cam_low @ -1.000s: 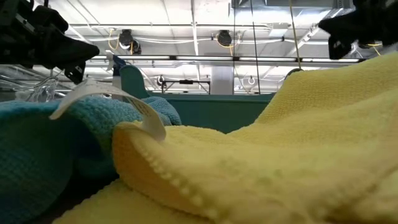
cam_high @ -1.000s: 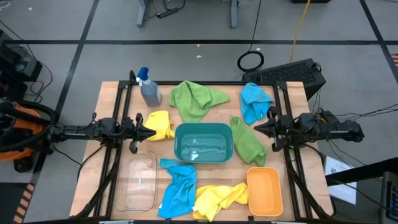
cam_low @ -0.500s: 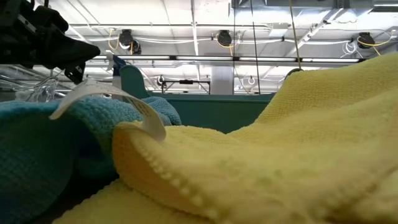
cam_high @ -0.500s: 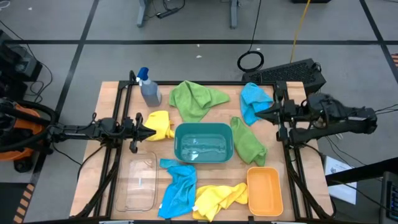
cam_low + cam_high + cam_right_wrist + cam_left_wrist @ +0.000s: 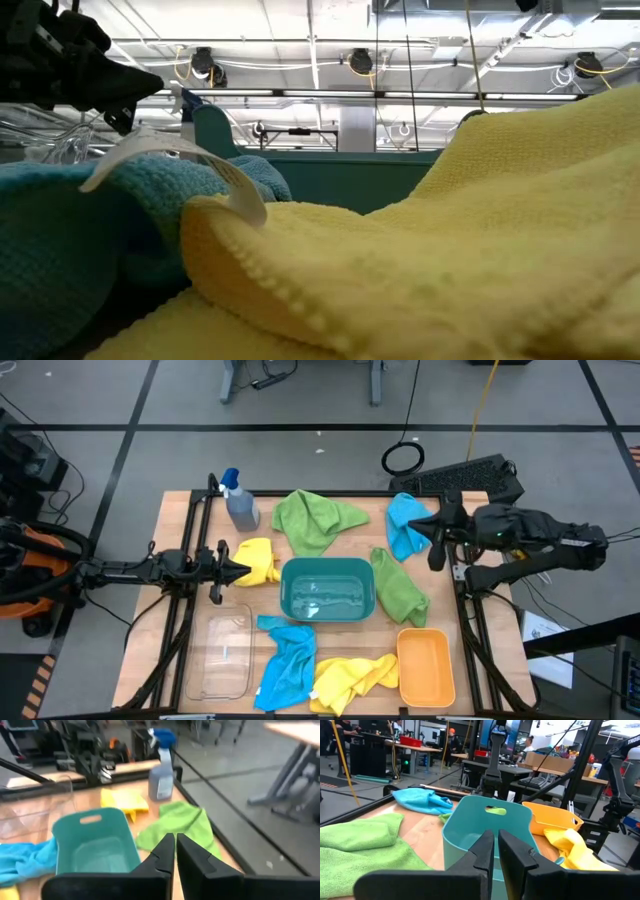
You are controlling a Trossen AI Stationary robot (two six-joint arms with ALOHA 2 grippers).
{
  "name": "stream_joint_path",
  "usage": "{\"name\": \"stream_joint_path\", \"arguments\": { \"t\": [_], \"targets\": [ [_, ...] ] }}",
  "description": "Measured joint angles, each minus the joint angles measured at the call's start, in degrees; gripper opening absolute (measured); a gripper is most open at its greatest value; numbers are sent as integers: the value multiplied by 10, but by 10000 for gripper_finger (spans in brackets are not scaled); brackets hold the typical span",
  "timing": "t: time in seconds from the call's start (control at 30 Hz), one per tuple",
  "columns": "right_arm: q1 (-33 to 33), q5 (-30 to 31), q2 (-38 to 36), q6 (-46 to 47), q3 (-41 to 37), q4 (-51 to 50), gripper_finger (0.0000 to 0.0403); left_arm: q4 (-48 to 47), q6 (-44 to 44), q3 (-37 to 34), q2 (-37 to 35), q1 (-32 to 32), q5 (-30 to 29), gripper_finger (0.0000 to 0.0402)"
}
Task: Sort microfiber towel by color & place in baskets
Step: Put the top blue microfiber towel into the blue bin
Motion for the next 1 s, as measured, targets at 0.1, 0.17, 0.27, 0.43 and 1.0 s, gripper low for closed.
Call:
{"name": "stream_joint_path", "arguments": {
  "t": [0.1, 0.17, 0.27, 0.43, 1.0],
  "targets": [
    [0, 30, 8, 43, 0, -41, 22, 0, 0, 0, 0, 0, -12, 32],
    [0, 71, 17, 79, 0, -80, 27, 0, 0, 0, 0, 0, -31, 32],
    [0, 128, 34, 128, -3, -137, 36, 3, 0, 0, 0, 0, -59, 32],
    [-11, 171, 63, 184, -37, -161, 54, 54, -1, 0, 0, 0, -77, 32],
    [-312, -19, 277, 138, -94, -150, 177, 95, 32, 43, 59, 0, -105, 32]
  ]
}}
